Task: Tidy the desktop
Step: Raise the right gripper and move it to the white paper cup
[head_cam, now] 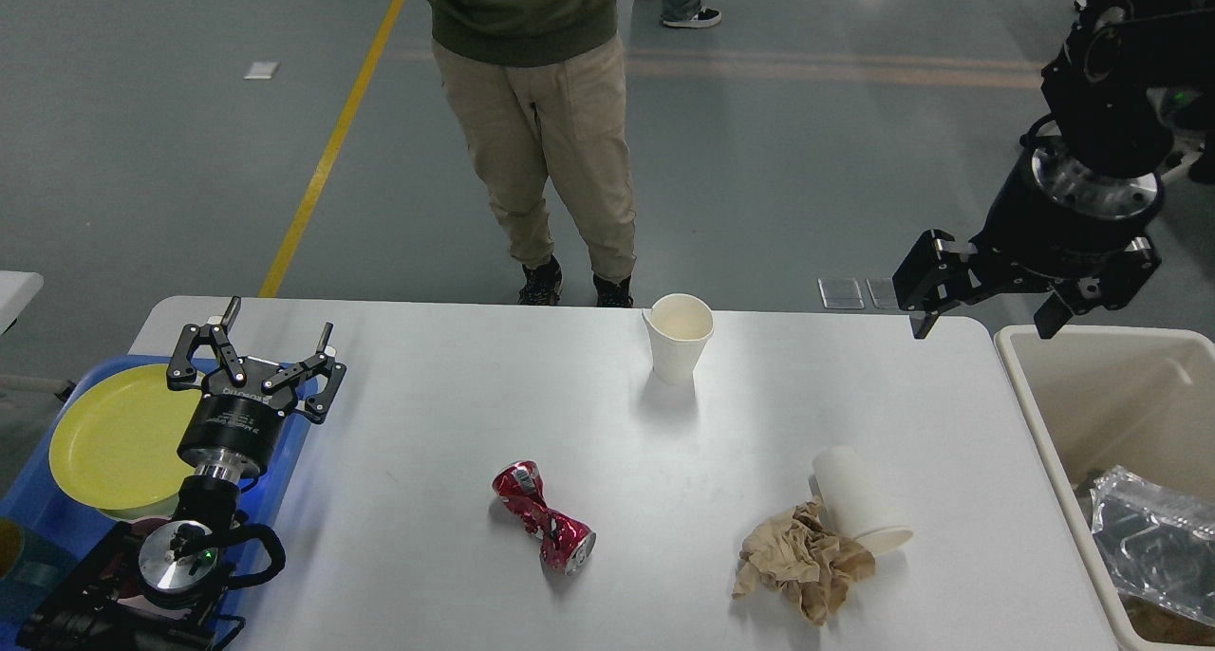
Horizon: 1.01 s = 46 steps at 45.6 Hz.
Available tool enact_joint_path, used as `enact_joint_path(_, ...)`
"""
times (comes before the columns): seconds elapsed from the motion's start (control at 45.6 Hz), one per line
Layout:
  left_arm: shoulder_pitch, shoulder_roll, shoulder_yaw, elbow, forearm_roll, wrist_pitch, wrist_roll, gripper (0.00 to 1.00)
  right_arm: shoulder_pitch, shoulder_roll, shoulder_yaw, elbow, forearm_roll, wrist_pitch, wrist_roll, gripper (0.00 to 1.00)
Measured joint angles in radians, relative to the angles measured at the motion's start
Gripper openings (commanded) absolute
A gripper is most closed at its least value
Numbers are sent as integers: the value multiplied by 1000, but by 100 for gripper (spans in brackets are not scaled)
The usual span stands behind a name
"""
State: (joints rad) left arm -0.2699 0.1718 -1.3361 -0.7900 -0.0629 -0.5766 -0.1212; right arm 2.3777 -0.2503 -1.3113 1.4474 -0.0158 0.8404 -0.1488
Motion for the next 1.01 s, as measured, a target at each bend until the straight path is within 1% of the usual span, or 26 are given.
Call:
enact_joint_path(0.066,0,0,0,0,0,0,0,96,77,4,5,65,13,-4,0,100)
enact_joint_path(0.154,0,0,0,0,0,0,0,96,142,13,11,110,52,-8,0,100)
enact_joint_path(0.373,0,0,0,0,0,0,0,96,165,14,8,118,106,-14,-3,100)
enact_joint_path(0.658,0,0,0,0,0,-1,0,96,161,6,16,114,108,-15,1,100)
enact_joint_path(0.833,0,0,0,0,0,-1,0,96,138,6,21,80,107,-19,1,100)
enact_joint_path(0.943,0,0,0,0,0,-1,0,96,73,0,59,33,107,-59,1,100)
enact_joint_path(1.009,0,0,0,0,0,-1,0,96,4,-5,93,1,107,-121,1,100)
